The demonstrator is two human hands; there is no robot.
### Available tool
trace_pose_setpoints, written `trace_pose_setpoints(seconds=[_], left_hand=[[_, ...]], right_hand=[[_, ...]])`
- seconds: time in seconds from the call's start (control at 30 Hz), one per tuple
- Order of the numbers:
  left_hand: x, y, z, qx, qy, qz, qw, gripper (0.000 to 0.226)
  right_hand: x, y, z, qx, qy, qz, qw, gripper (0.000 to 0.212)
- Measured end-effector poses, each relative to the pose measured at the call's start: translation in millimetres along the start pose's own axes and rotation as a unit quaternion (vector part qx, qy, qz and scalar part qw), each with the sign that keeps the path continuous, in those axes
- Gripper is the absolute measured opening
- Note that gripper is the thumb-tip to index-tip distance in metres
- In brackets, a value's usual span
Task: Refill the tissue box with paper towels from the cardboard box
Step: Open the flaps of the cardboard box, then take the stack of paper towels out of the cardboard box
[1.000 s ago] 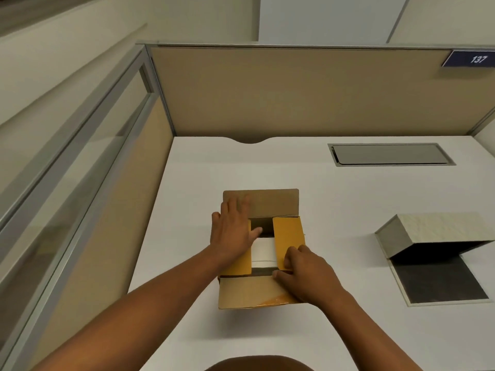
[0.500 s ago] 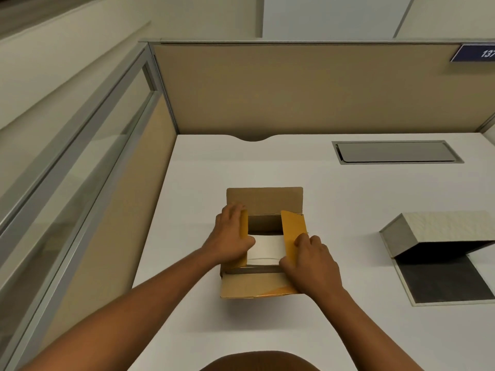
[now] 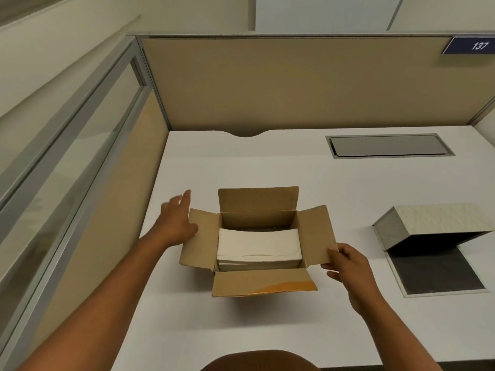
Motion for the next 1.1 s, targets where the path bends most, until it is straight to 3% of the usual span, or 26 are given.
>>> trace_pose_setpoints(seconds=[0.07,0.13,0.17,0.3,0.37,0.5,0.63,0.77,0.97,1.1], left_hand=[[8,5,23,-0.079,-0.117,0.127,0.982,0.071],[9,11,50,-0.164,-0.131,0.223,0.952,0.044],[6,13,63,-0.204,-0.124,0.230,0.943,0.034],[-36,9,97,-0.306,-0.117,0.066,0.943,0.022],[-58,2,101,-0.295,-0.120,-0.023,0.947,0.034],[-89,-11,94,-0.251,-0.143,-0.120,0.950,0.057],[-106,-27,89,-0.219,-0.122,-0.176,0.952,0.072],[-114,-47,91,-0.190,-0.088,-0.231,0.950,0.083],[-125,-66,81,-0.146,-0.111,-0.332,0.925,0.083],[-130,-72,77,-0.126,-0.151,-0.358,0.913,0.096]], right_hand=[[1,-5,13,-0.040,-0.033,-0.002,0.999,0.016],[0,-10,26,-0.079,-0.053,-0.010,0.995,0.015],[-2,-12,32,-0.093,-0.056,-0.014,0.994,0.015],[-1,-17,43,-0.110,-0.046,-0.017,0.993,0.016],[0,-20,39,-0.096,-0.025,-0.011,0.995,0.021],[11,-20,9,0.011,0.049,0.066,0.997,0.035],[5,-22,-33,0.098,0.146,0.107,0.978,0.047],[-12,-29,-52,0.100,0.205,0.066,0.971,0.046],[-12,-33,-50,0.088,0.222,0.071,0.968,0.045],[-9,-35,-44,0.089,0.220,0.075,0.969,0.044]])
Point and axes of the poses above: each hand's wrist, its own y-axis away from the middle knuckle, its own x-axis out of the back of the hand, z = x × y, the point moved 5 cm from there along -y, towards the middle knuckle, and after that the axes turned 10 degrees about -x, right-handed, at the moved point
